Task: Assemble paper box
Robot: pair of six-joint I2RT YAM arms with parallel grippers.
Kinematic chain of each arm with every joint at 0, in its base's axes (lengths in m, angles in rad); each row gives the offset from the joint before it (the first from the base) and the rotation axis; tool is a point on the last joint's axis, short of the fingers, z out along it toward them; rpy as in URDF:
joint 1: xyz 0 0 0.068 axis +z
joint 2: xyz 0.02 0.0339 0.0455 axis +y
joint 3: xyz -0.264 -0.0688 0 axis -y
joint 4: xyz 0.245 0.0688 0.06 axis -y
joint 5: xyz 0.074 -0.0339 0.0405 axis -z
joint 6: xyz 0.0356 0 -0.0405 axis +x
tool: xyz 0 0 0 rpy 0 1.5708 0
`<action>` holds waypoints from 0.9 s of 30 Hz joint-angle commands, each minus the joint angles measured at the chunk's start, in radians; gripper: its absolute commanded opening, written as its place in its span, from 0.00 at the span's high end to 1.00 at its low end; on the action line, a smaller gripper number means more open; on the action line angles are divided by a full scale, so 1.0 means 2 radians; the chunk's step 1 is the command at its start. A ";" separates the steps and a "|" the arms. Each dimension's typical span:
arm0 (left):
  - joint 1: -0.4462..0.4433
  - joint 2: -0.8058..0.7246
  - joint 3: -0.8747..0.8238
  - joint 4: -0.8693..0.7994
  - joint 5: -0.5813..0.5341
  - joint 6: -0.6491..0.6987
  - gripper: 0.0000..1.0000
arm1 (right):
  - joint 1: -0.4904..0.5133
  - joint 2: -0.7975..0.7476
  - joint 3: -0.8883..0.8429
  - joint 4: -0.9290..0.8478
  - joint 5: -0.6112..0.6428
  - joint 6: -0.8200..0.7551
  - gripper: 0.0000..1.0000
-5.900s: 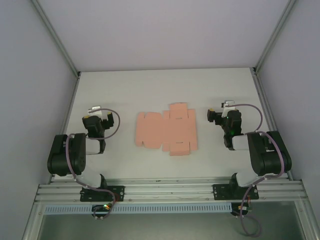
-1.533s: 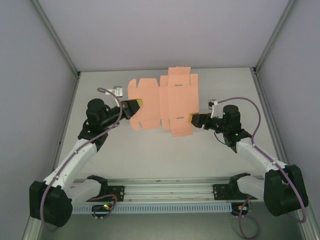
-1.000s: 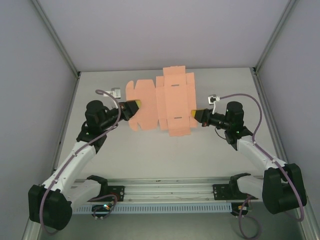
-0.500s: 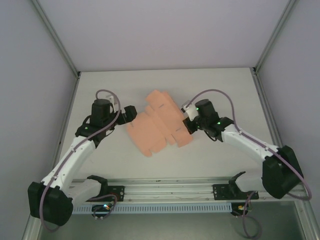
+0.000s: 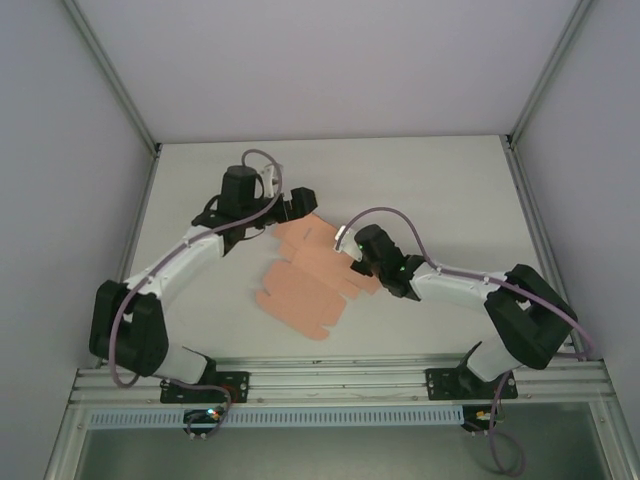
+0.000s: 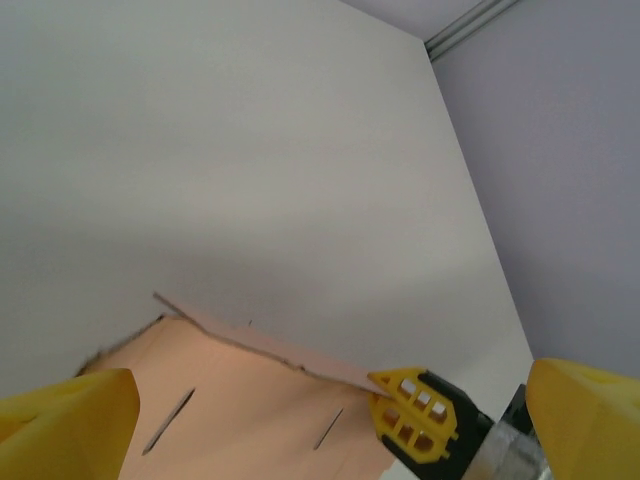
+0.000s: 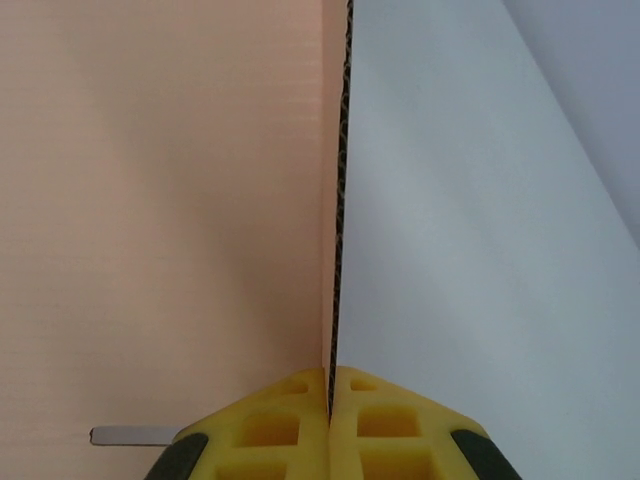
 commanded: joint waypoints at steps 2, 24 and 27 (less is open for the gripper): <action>-0.002 0.029 0.023 0.026 0.044 -0.020 0.00 | 0.005 -0.020 -0.008 0.053 0.011 -0.017 1.00; 0.012 0.024 -0.032 0.041 0.033 -0.014 0.56 | -0.010 -0.073 -0.041 0.084 -0.062 0.001 1.00; 0.007 0.012 -0.043 0.028 0.018 -0.003 0.76 | -0.014 -0.074 -0.031 0.078 -0.064 0.016 1.00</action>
